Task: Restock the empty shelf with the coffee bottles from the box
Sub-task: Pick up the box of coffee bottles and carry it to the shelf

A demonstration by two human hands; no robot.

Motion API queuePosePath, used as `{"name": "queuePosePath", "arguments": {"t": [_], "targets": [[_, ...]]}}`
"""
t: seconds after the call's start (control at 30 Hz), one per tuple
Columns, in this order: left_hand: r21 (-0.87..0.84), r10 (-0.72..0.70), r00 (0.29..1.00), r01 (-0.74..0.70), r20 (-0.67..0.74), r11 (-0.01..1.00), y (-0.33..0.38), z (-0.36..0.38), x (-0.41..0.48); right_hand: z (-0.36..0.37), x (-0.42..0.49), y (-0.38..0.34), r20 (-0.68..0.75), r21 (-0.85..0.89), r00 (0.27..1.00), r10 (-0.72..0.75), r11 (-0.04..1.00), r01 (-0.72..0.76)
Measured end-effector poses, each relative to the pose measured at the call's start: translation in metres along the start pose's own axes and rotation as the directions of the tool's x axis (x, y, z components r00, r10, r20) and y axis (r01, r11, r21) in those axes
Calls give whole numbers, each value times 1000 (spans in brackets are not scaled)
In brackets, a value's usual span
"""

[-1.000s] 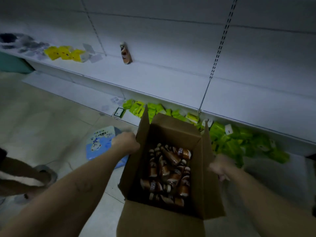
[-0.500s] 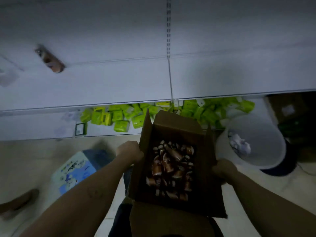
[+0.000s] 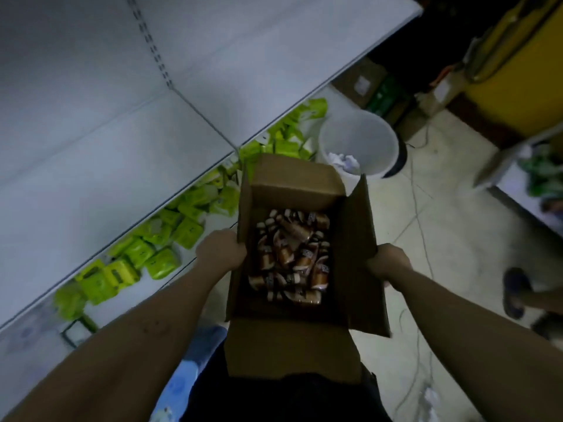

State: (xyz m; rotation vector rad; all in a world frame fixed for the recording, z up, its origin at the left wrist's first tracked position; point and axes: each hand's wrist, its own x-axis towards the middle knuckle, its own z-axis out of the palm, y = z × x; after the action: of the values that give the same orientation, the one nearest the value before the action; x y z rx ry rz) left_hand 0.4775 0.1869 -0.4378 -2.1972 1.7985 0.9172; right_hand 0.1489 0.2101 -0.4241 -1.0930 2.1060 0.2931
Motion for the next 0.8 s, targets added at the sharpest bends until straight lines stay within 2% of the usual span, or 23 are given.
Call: {"name": "queuePosePath", "arguments": {"t": [0.2,0.37,0.6,0.8], "targets": [[160,174,982,-184,78,970,20,-9,-5,53,-29,70,-54,198,986,155,970,-142],[282,282,952,-305,121,910,52,15,-15,104,-34,125,-42,306,971,236,928,-212],[337,264,948,-311,177,889,31,74,0,169,-32,137,-63,284,955,289,923,-261],[411,256,933,-342,252,845,-6,131,77,236,4,115,-38,317,925,379,882,-349]]}}
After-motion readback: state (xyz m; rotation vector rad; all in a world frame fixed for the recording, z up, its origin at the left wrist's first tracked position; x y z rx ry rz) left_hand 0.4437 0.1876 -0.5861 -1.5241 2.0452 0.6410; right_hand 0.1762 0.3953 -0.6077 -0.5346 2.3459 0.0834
